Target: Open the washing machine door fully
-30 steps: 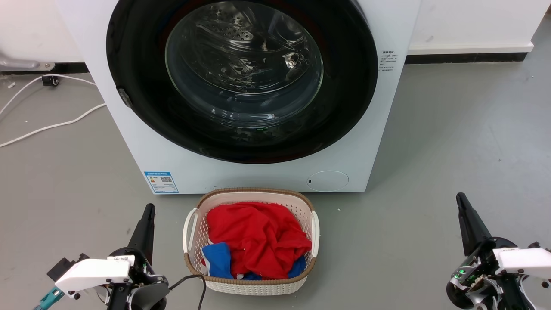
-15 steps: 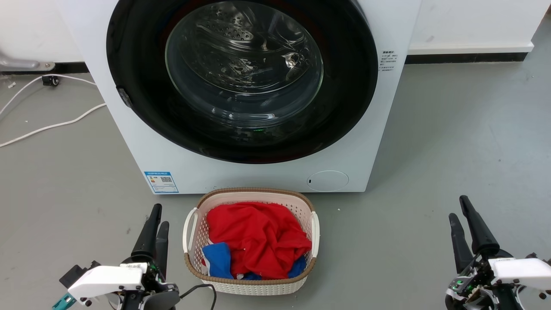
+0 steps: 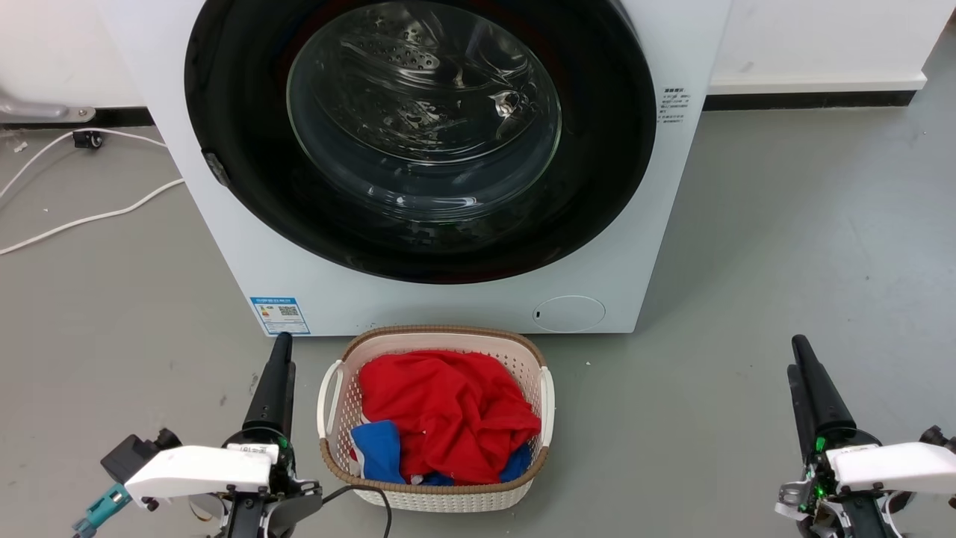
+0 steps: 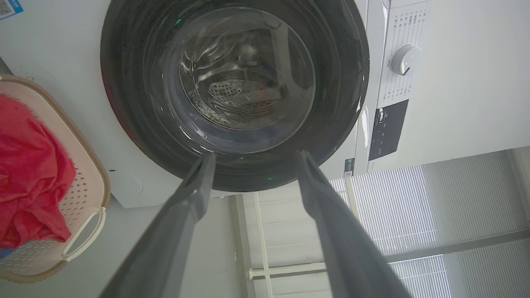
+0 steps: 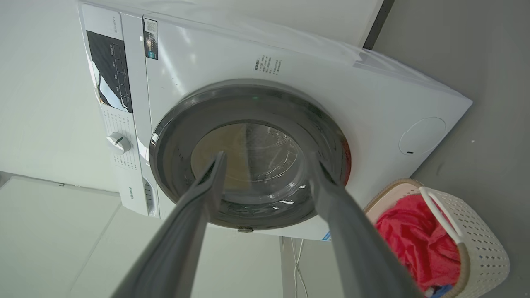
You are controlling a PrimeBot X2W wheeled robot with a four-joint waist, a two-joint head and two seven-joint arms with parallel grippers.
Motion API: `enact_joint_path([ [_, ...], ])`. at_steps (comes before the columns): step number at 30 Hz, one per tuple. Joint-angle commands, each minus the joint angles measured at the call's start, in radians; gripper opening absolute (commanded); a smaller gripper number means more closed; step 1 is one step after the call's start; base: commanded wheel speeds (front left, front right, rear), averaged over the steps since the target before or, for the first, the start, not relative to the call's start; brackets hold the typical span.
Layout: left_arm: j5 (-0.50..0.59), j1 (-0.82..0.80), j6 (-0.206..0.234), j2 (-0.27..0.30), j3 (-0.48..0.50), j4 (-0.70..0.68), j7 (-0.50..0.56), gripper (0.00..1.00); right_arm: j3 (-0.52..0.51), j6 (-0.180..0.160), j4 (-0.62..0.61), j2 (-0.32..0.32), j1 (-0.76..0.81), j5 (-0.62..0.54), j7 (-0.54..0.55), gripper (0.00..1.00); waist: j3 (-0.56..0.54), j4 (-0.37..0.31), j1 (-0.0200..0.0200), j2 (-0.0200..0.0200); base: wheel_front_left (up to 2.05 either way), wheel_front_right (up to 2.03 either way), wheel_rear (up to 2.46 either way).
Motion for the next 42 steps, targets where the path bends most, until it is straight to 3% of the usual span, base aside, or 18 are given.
enact_joint_path([
  [1,0.040,-0.012,-0.001,0.003,-0.004,-0.028,-0.011,1.00,0.005,0.001,-0.025,-0.012,-0.018,-0.046,-0.011,1.00,0.000,0.000,-0.0001,-0.0001,0.00,0.00,0.00],
  [11,0.213,-0.011,-0.002,0.003,-0.036,-0.063,-0.050,1.00,0.009,0.002,-0.062,-0.009,-0.032,-0.283,-0.043,1.00,0.002,0.001,-0.0001,-0.0001,0.00,0.00,0.00],
  [20,0.446,-0.018,-0.002,0.003,-0.043,-0.063,-0.081,1.00,0.023,0.002,-0.100,-0.017,-0.036,-0.522,-0.042,1.00,0.004,0.001,-0.0001,-0.0001,0.00,0.00,0.00],
  [37,0.845,-0.029,0.026,0.037,-0.073,-0.035,-0.131,1.00,0.032,0.002,-0.154,-0.030,-0.019,-0.828,-0.003,1.00,0.001,0.003,-0.0001,-0.0001,0.00,0.00,0.00],
  [42,0.913,-0.027,0.039,0.045,-0.084,-0.022,-0.145,1.00,0.028,0.002,-0.168,-0.026,-0.013,-0.909,0.001,1.00,-0.002,0.002,-0.0001,-0.0001,0.00,0.00,0.00],
])
